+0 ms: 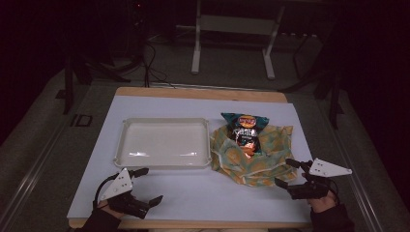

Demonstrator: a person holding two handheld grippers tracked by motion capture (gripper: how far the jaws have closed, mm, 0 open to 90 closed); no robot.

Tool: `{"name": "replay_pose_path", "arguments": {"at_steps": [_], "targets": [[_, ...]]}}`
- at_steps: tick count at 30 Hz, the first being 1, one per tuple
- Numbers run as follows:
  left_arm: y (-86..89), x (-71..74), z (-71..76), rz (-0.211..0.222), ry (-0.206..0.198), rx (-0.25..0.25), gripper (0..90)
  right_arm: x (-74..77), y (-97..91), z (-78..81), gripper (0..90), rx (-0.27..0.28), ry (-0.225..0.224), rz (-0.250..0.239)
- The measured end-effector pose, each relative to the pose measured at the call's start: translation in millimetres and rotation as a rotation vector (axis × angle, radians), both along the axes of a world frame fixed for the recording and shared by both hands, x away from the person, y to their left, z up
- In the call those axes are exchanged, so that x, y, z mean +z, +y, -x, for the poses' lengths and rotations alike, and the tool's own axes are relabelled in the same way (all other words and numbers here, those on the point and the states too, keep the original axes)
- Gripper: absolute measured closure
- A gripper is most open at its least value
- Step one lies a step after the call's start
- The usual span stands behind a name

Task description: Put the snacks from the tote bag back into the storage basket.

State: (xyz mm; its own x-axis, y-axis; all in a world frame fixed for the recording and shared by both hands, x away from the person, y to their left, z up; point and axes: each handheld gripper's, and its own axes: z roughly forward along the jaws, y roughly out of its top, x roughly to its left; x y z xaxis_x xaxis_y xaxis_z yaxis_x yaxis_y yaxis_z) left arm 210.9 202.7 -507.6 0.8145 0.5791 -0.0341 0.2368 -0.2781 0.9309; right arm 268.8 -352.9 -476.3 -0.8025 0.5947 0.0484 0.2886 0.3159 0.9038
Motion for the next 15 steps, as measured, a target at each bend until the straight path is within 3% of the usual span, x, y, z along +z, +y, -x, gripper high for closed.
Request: {"name": "replay_pose_path", "arguments": {"at_steps": [5, 9, 11, 12, 15], "targets": [[-2.5, -1.2, 1.4, -0.012, 0.005, -0.007, 0.3, 6.0, -5.1, 2.5, 11.8, -0.014, 0.013, 0.021], [-2.4, -3.3, 2.1, -0.016, 0.020, -0.015, 0.3, 8.8, -8.8, 4.8, 11.2, 0.029, 0.024, -0.008], [-2.2, -3.8, 2.1, -0.020, 0.025, -0.017, 0.3, 9.0, -8.2, 5.0, 11.2, 0.029, 0.026, 0.007], [-2.4, -3.7, 2.8, -0.017, 0.026, -0.019, 0.3, 10.1, -4.1, 6.0, 11.2, 0.058, 0.033, 0.034], [-3.1, -3.2, 3.1, -0.012, 0.022, -0.023, 0.3, 12.9, 0.8, 7.5, 11.2, 0.091, 0.028, 0.049]]}}
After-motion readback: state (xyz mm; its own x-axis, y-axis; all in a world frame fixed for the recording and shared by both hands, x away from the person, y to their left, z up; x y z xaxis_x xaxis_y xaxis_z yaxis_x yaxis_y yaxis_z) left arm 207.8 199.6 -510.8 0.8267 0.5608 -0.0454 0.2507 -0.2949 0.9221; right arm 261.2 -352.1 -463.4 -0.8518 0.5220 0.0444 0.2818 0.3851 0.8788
